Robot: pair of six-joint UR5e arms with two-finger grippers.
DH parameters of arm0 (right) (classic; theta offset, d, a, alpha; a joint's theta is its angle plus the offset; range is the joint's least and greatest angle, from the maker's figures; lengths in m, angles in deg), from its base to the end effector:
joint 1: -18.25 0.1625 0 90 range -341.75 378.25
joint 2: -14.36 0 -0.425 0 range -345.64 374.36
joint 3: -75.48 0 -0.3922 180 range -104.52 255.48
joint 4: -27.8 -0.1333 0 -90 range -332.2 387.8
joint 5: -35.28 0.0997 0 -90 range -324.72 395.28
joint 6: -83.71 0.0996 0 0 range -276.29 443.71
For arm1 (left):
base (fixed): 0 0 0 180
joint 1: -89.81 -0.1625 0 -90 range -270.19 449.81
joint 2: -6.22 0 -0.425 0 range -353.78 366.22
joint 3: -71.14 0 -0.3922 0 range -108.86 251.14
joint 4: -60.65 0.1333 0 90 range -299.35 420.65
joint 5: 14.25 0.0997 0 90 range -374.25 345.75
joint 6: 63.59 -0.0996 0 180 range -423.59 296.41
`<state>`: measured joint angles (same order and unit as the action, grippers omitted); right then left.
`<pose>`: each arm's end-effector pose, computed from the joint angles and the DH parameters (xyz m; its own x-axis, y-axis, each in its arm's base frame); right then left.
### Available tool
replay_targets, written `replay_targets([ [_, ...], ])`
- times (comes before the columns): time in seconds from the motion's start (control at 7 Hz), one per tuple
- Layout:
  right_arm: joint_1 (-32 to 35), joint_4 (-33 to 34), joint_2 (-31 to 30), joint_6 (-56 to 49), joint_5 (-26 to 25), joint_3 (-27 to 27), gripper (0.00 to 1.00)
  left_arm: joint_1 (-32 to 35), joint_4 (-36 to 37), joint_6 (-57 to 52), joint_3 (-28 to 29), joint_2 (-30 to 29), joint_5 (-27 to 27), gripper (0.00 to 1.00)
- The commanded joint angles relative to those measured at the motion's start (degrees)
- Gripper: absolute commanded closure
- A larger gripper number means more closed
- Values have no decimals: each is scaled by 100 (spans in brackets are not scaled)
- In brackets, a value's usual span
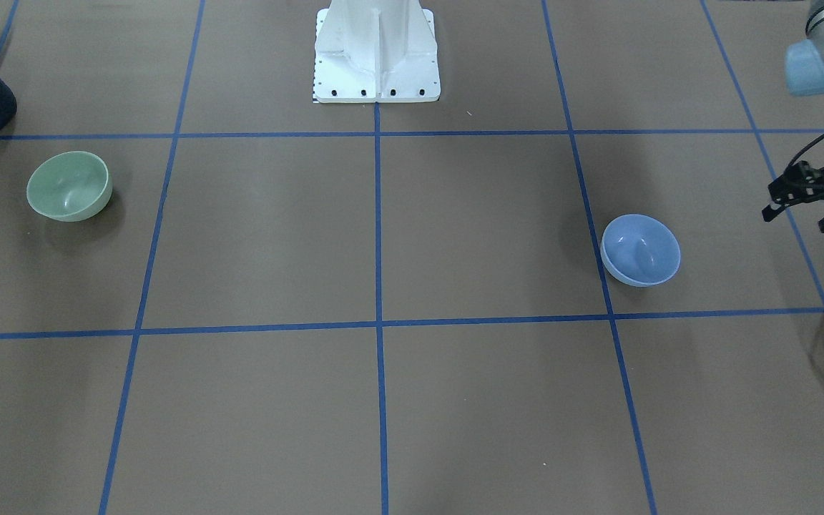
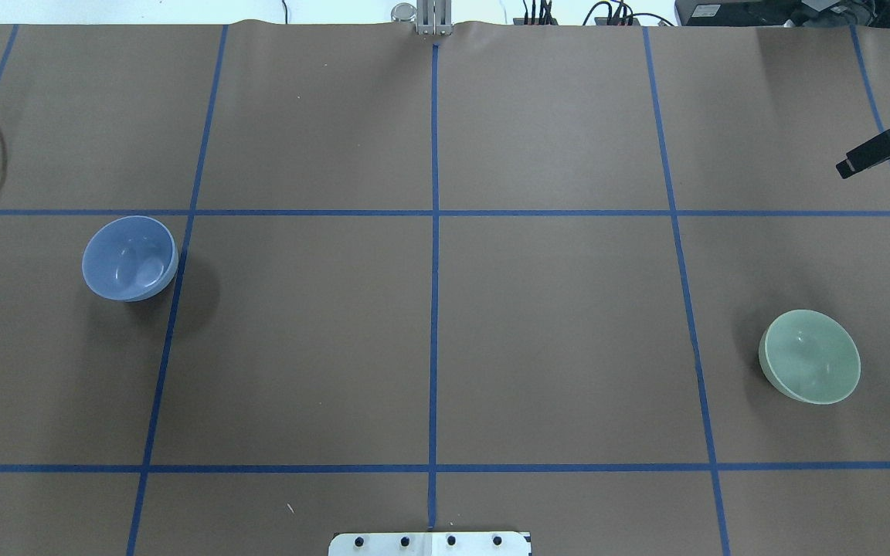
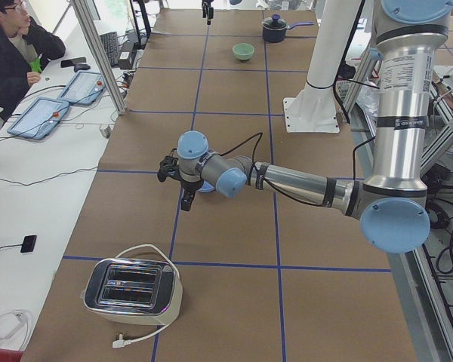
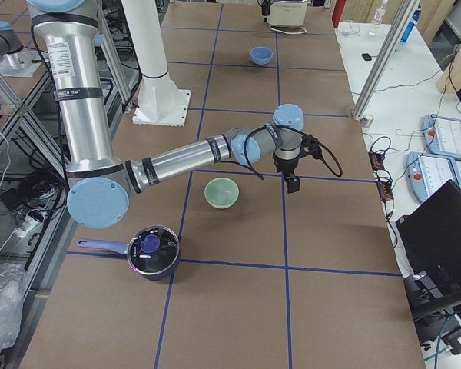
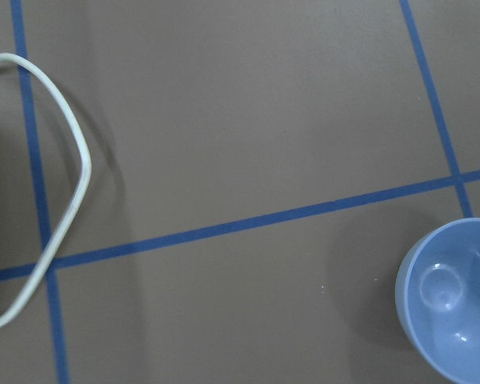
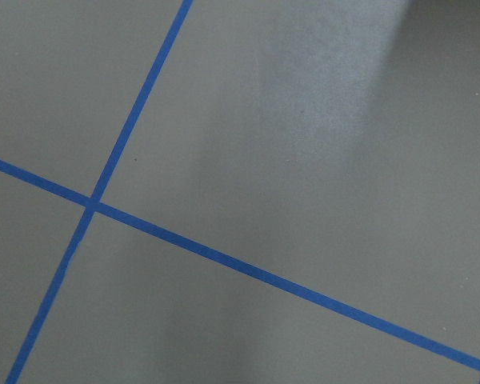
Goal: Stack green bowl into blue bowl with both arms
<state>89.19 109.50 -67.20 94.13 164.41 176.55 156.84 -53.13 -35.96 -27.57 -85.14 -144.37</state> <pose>-0.1151 -0.5488 0.4737 0.6788 -0.3716 0.6334 0.1689 0.9184 0.3579 0.1399 -0.5071 0.5265 0.6500 0.2026 -0.7325 -0.0256 0.9691 0.2453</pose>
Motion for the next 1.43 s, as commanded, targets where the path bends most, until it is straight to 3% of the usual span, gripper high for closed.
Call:
replay_targets([
  [0.0,-124,-5,26,74,-116,0,0,-1020,-232,585,359,-407,670,2],
  [0.14,-141,-5,26,65,-125,0,0,-1181,-285,585,569,-522,777,2],
  [0.29,-141,-5,26,65,-116,0,0,-1288,-294,594,667,-618,778,10],
  [0.57,-150,-5,26,65,-125,0,0,-1376,-303,585,800,-646,770,85],
  [0.71,-150,-5,26,65,-125,0,0,-1376,-311,594,774,-663,691,100],
  [1.0,-150,-5,26,65,-116,0,0,-1376,-294,603,669,-751,603,100],
  [1.14,-150,-5,26,74,-125,0,0,-1368,-233,681,590,-873,185,100],
  [1.29,-150,-5,26,74,-125,0,0,-1368,-189,1282,432,-1048,111,100],
])
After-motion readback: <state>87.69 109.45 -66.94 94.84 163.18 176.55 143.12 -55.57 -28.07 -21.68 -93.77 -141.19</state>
